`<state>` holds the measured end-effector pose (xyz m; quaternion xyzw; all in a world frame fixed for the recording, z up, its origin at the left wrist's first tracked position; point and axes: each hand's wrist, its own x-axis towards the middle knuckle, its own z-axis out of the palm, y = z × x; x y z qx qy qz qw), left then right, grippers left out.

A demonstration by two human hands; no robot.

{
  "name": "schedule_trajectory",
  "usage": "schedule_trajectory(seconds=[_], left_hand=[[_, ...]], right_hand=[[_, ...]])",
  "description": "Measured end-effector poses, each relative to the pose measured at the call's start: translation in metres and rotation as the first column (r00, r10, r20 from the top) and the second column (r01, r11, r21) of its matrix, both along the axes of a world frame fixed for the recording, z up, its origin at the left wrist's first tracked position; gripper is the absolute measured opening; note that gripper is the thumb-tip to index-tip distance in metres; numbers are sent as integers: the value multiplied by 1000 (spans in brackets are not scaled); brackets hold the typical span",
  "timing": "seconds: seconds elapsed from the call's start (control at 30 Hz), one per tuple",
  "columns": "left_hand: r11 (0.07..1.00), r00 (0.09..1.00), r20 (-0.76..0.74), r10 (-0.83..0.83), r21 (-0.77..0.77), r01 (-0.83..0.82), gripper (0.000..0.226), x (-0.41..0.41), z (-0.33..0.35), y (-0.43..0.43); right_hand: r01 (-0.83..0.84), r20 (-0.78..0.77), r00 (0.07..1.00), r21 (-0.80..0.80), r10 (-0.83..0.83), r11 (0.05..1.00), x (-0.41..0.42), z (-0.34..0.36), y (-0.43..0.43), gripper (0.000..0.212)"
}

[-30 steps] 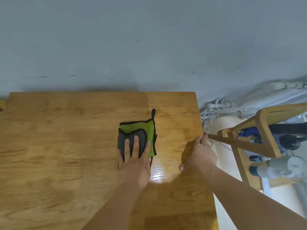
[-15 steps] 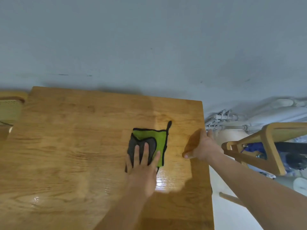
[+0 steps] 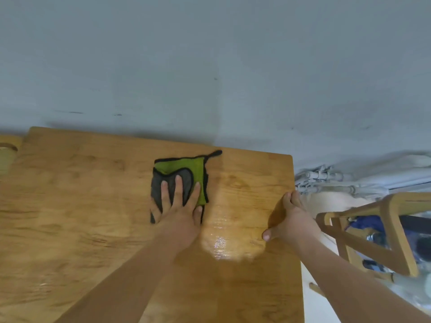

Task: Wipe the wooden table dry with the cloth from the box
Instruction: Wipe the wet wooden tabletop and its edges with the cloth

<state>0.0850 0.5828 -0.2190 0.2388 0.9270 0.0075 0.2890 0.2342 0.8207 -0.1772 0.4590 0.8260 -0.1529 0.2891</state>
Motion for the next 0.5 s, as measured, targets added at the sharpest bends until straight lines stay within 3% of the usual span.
schedule_trajectory(seconds=[0.1, 0.23, 0.4, 0.5], left_hand=[[1000, 1000, 13, -4, 30, 3, 63, -2, -1, 62], [955, 966, -36, -257, 142, 260, 62, 23, -2, 115], [732, 786, -135, -603, 298, 612, 58, 59, -12, 80], [589, 647, -170, -743, 291, 753, 51, 41, -20, 30]], right_hand=[[-13, 36, 999, 17, 12, 1000, -5, -7, -2, 161], [-33, 123, 992, 16, 30, 999, -20, -7, 0, 160], [-21, 63, 998, 13, 20, 1000, -8, -9, 1, 160], [-23, 68, 997, -3, 23, 1000, -9, -6, 0, 159]])
